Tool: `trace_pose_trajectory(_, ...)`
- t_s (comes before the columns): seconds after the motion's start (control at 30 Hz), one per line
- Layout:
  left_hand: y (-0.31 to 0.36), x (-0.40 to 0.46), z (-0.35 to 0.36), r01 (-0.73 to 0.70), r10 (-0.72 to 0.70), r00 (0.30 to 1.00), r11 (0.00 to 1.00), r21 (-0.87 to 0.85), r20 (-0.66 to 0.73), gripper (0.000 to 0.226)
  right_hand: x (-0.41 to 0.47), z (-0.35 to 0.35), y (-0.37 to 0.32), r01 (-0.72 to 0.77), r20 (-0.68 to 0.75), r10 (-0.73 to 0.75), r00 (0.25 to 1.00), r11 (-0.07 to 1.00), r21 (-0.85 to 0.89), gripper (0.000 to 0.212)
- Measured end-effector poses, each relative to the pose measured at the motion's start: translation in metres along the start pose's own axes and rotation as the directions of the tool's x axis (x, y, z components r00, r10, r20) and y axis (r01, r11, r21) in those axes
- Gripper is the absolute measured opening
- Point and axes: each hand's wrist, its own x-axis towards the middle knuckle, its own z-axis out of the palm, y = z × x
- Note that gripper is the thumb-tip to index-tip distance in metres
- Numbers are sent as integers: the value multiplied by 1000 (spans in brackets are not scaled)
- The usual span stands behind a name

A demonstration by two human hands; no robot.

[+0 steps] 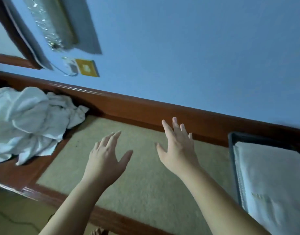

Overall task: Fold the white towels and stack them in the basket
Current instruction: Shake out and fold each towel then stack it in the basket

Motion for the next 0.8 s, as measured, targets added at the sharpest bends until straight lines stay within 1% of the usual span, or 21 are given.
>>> trace_pose_trajectory(0.1,-78,-1,-52,107,-108,985,994,-15,-132,76,29,25,-93,150,48,-149,988,989,-2,79)
trace_pose_trajectory(0.2,-157,-3,-95,208,-220,953,975,-77,-210,68,57,56,-186,288,131,-284,950,958,-13,78)
trace_pose_trajectory(0.27,-213,-4,-121,267,-284,929,958,-104,-237,61,74,84,-249,353,190,-342,920,935,-23,76)
trace_pose_trajectory(0.43,-350,8,-174,412,-438,866,898,-151,-240,54,119,162,-395,421,291,-404,867,907,4,76)
trace_pose_trajectory(0.5,-393,19,-190,438,-462,858,886,-149,-223,52,138,186,-444,417,325,-398,858,909,13,76)
trace_pose_trajectory(0.6,-444,37,-209,450,-471,860,881,-145,-194,51,163,213,-502,364,386,-352,853,930,43,73)
trace_pose_trajectory(0.73,-492,78,-220,420,-440,884,896,-142,-161,47,197,235,-553,296,425,-284,859,954,39,67)
trace_pose_trajectory(0.8,-506,99,-217,416,-434,891,898,-145,-136,47,216,247,-568,218,448,-215,868,975,45,61)
